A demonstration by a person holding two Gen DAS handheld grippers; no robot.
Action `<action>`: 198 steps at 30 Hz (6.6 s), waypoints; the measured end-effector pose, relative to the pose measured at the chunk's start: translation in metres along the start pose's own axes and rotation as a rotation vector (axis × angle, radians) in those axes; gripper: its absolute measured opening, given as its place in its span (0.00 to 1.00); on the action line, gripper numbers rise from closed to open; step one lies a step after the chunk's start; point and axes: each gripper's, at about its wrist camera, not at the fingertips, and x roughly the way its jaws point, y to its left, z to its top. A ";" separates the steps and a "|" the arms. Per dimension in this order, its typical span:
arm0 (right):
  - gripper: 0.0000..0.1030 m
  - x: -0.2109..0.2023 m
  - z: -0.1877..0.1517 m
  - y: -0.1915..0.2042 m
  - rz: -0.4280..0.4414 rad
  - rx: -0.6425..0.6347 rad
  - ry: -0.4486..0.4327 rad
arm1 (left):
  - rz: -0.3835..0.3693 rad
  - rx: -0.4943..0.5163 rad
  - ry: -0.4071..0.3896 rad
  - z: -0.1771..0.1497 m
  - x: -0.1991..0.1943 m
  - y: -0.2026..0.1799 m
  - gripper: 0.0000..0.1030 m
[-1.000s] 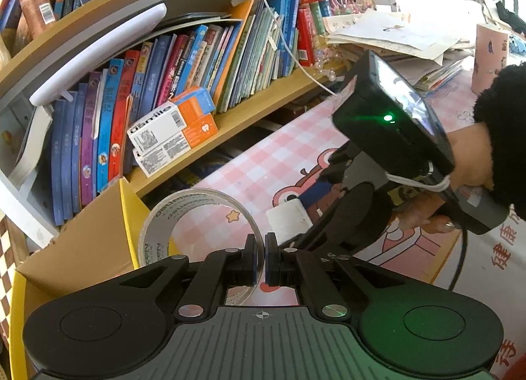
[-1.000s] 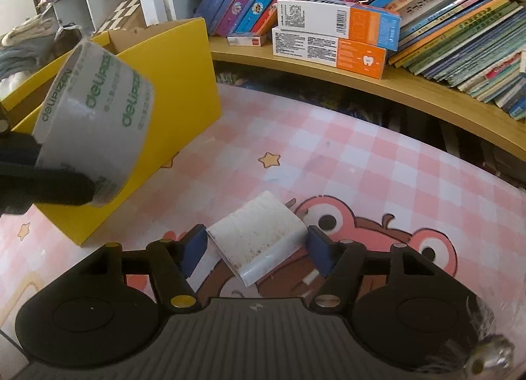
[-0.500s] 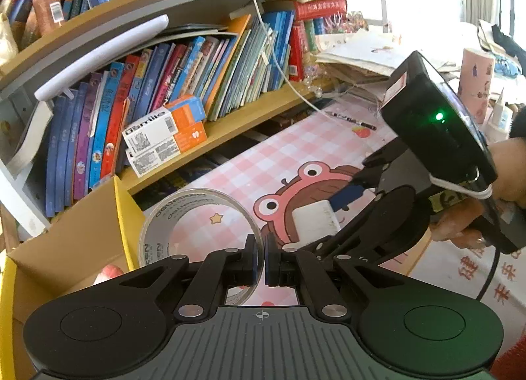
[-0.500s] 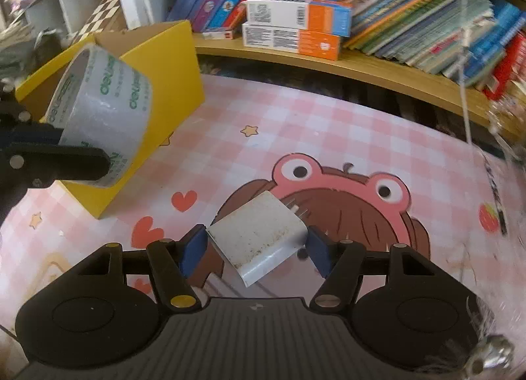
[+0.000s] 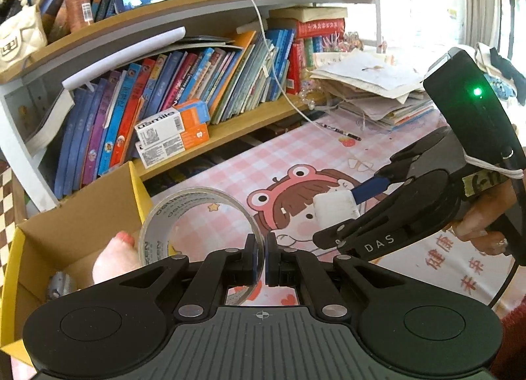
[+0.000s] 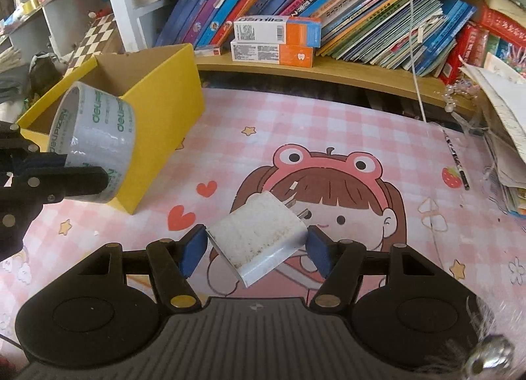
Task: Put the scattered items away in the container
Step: 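Lift the clear tape roll and white block and carry both toward the yellow box, then lower the tape roll with the left gripper while the right lowers the white block into the box, then open the left gripper to release the tape roll while the right gripper releases the white block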
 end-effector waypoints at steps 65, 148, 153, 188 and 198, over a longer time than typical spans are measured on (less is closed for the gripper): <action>0.62 -0.067 0.038 0.213 -0.023 -0.175 -0.178 | 0.065 -0.154 -0.167 -0.083 -0.125 0.125 0.03; 0.62 0.130 0.177 0.193 0.045 -0.266 -0.036 | 0.039 0.007 0.068 -0.043 0.036 0.207 0.03; 0.62 0.143 0.183 0.187 0.038 -0.273 -0.015 | 0.065 0.129 0.099 -0.035 0.050 0.211 0.03; 0.62 0.174 0.177 0.177 0.044 -0.323 0.075 | 0.033 0.329 0.234 -0.029 0.103 0.226 0.25; 0.62 0.156 0.181 0.181 0.035 -0.323 0.032 | 0.064 0.334 0.186 -0.024 0.081 0.220 0.46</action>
